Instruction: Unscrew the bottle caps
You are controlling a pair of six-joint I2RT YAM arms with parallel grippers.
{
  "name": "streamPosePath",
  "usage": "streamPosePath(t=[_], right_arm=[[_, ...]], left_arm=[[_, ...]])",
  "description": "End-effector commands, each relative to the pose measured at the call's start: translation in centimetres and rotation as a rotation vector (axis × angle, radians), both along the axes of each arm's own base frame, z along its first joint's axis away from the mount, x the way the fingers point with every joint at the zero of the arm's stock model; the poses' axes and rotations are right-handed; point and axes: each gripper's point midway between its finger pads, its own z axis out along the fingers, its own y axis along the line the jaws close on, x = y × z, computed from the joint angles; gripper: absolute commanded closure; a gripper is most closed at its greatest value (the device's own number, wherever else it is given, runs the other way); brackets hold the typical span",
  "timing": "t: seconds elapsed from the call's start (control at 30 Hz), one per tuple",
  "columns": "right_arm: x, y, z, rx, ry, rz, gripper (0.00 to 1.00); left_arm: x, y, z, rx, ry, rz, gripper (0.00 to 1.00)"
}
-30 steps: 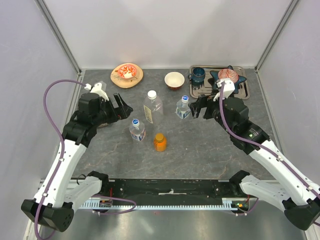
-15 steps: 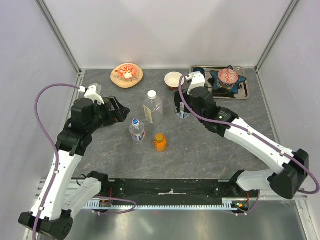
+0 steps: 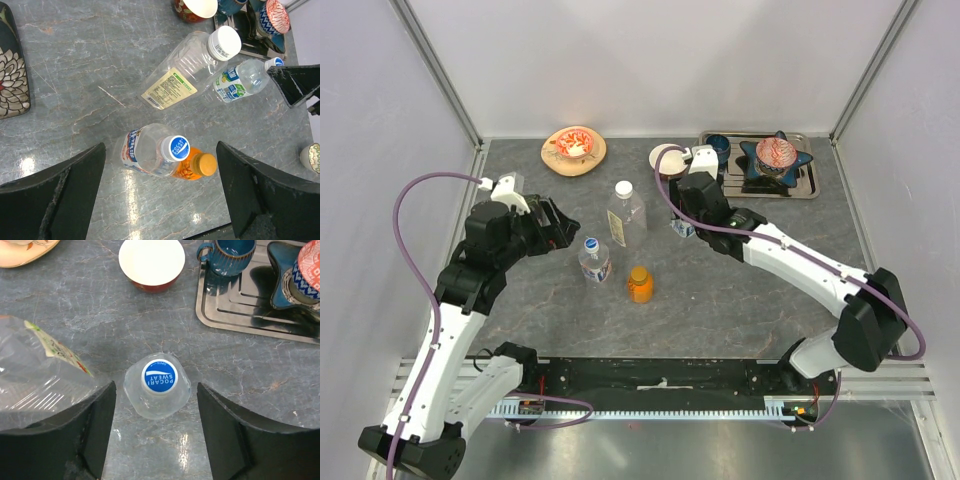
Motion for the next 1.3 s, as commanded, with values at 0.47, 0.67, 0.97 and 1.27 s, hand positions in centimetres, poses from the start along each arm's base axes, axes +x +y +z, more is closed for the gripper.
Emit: streamPosePath(t=[0.47,0.67,0.97,1.27], right_arm=[[2.8,0.3,-1.5,0.086,0.022,-0.033,0.37],[2.6,0.2,-2.0,0.086,0.031,-0.025,0.54],[-1.0,-2.3,4.4,0.164,-0.038,-0.02,0.91],[-10.7,-1.3,12.7,0.424,-0.066,0.347,1.0]], left_arm=[[0.2,0.0,0.4,0.016,-0.045,-0.012,0.04],[0.2,0.1,0.3,0.017,-0.044,-0.01,0.04],[0.8,0.2,1.8,0.017,-0.071,0.003,0.07],[-0.3,-7.8,10.6,-0.157,-0.261,-0.426,0.0]])
